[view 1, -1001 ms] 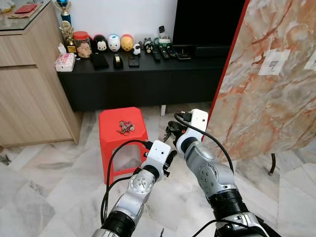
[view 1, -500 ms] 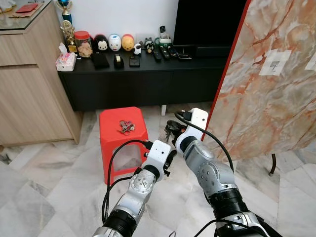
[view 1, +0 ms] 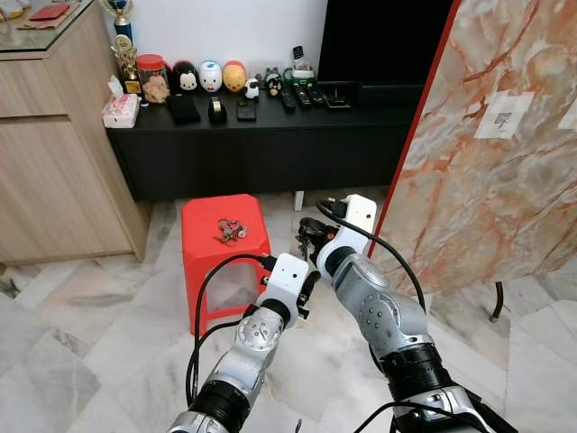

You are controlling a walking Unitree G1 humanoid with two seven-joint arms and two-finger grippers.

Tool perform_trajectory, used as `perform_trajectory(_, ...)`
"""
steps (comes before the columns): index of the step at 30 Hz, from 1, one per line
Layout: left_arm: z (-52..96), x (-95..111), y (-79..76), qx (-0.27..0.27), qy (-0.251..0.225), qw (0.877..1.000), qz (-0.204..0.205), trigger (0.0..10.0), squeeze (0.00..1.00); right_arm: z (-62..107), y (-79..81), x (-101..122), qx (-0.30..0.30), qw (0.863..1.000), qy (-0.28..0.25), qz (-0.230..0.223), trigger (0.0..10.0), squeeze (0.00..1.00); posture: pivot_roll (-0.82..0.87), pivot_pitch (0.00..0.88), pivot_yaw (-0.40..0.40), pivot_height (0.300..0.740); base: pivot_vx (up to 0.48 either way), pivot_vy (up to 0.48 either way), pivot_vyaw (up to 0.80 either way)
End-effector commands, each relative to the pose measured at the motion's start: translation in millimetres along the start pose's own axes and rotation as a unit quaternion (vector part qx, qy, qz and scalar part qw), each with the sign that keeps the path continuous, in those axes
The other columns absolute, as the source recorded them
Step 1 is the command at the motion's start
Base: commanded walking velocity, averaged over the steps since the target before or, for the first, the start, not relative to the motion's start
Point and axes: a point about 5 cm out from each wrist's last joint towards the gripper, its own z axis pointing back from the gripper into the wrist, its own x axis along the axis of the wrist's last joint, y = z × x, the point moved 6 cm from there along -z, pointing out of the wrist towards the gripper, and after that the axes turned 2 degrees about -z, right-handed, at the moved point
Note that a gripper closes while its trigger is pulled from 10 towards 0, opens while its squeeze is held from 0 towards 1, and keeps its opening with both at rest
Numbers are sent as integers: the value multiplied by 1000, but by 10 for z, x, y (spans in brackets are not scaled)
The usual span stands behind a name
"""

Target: Hang keys on a hook

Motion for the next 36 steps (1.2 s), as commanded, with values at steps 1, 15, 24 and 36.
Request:
perform_trajectory(1, -26, 38, -36, -2, -5, 1000, -2, 10000, 0, -20, 750, -28, 82, 996, -4, -47, 10000, 0, 14, 0, -107, 740, 0, 0, 0)
perform_trajectory(15, -41, 38, -10, 6, -3, 1000, 3, 10000, 0, 4, 822, -81, 92, 994, 7, -54, 10000, 0, 13, 0, -106, 740, 0, 0, 0)
perform_trajectory(24, -54, 54, -5, 9, -5, 1000, 5, 10000, 0, 21, 852, -123, 97, 993, 14, -58, 10000, 0, 15, 0, -108, 740, 0, 0, 0)
perform_trajectory(36, -63, 43, 43, 20, -2, 1000, 4, 10000, 0, 59, 934, -190, 108, 992, 25, -64, 10000, 0, 12, 0, -107, 740, 0, 0, 0)
